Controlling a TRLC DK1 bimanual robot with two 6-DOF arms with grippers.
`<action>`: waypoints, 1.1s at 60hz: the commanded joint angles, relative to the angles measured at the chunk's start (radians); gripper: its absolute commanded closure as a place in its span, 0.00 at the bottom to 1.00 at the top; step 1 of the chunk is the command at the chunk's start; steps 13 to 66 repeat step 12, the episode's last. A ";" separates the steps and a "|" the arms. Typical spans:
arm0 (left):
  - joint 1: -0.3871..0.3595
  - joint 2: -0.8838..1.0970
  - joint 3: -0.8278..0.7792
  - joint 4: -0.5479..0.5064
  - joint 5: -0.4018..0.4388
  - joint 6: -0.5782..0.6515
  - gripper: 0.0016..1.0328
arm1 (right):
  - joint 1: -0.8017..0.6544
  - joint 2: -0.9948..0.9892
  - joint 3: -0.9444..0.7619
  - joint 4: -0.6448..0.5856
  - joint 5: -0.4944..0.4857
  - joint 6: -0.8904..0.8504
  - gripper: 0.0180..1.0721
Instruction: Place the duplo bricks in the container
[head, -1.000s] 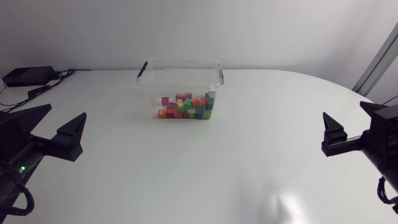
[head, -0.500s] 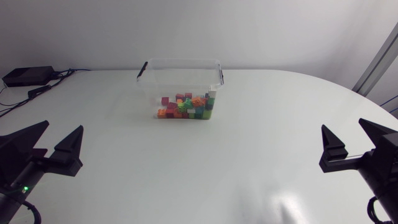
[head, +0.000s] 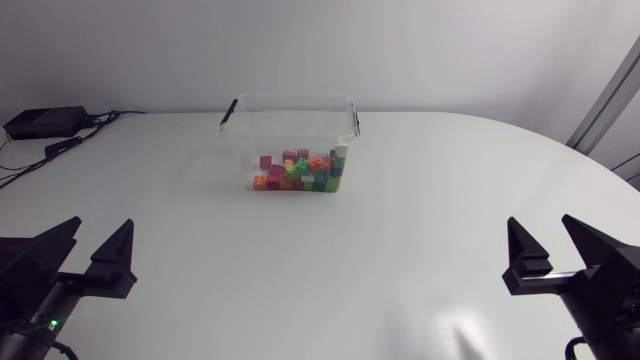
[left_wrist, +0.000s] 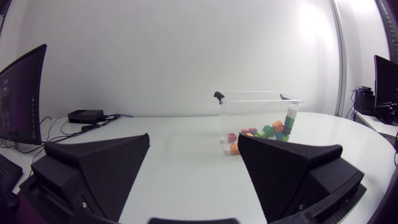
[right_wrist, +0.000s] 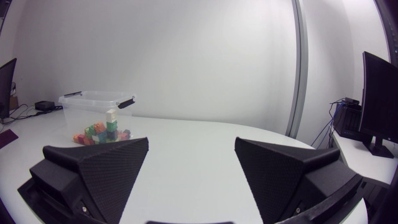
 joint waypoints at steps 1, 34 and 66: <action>0.007 -0.010 -0.021 0.002 -0.008 -0.025 0.04 | 0.007 -0.010 -0.020 -0.003 0.009 0.036 0.05; 0.007 -0.010 -0.021 0.002 -0.008 -0.025 0.04 | 0.007 -0.010 -0.020 -0.003 0.009 0.036 0.05; 0.007 -0.010 -0.021 0.002 -0.008 -0.025 0.04 | 0.007 -0.010 -0.020 -0.003 0.009 0.036 0.05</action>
